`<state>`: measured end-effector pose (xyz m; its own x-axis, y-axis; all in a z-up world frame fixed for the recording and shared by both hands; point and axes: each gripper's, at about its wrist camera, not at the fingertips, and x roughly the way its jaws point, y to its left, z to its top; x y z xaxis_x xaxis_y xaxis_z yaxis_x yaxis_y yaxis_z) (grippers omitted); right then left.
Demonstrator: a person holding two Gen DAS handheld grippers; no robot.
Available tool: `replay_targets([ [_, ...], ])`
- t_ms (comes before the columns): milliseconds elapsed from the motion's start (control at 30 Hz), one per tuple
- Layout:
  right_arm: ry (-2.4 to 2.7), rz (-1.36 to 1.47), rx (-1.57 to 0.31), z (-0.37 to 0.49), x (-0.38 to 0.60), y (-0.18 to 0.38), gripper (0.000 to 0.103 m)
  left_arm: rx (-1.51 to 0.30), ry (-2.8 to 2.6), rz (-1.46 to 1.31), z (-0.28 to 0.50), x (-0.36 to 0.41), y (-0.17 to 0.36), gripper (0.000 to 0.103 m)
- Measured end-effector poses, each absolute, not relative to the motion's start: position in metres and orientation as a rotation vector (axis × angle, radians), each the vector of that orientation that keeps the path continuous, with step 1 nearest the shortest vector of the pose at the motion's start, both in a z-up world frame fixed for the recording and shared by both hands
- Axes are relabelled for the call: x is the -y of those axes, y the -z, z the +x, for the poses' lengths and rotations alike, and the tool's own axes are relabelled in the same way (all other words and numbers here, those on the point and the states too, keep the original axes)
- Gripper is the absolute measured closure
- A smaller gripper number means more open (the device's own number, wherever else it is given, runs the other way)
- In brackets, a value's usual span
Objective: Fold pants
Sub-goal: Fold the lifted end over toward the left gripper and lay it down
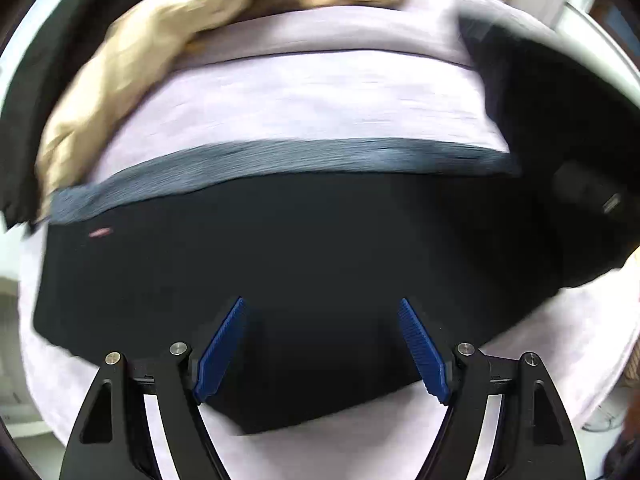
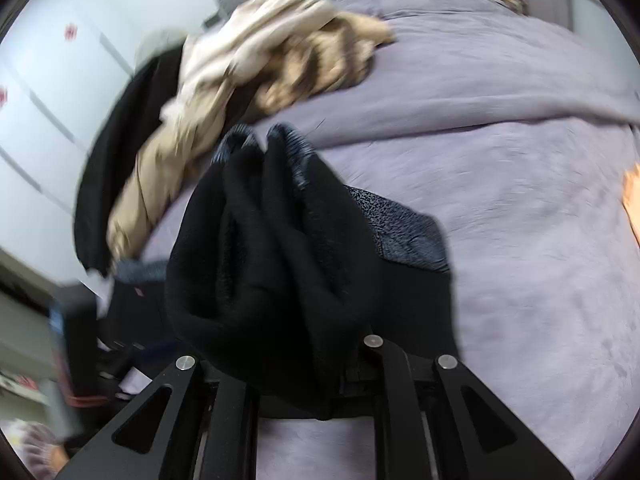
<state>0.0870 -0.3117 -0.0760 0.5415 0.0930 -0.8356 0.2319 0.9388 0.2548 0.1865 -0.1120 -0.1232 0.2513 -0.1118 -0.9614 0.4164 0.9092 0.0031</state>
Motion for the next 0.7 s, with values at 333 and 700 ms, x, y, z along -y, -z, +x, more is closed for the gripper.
replay_targets([
  [333,0.068,-0.069,-1.144,0.115,0.167,0.106,0.040,-1.320,0.210,0.215,0.223,0.001,0.136,0.024],
  [700,0.080,1.029,-1.048,0.027,0.352,0.122,0.042,-1.339,0.434,0.141,0.212,0.061,0.111,0.024],
])
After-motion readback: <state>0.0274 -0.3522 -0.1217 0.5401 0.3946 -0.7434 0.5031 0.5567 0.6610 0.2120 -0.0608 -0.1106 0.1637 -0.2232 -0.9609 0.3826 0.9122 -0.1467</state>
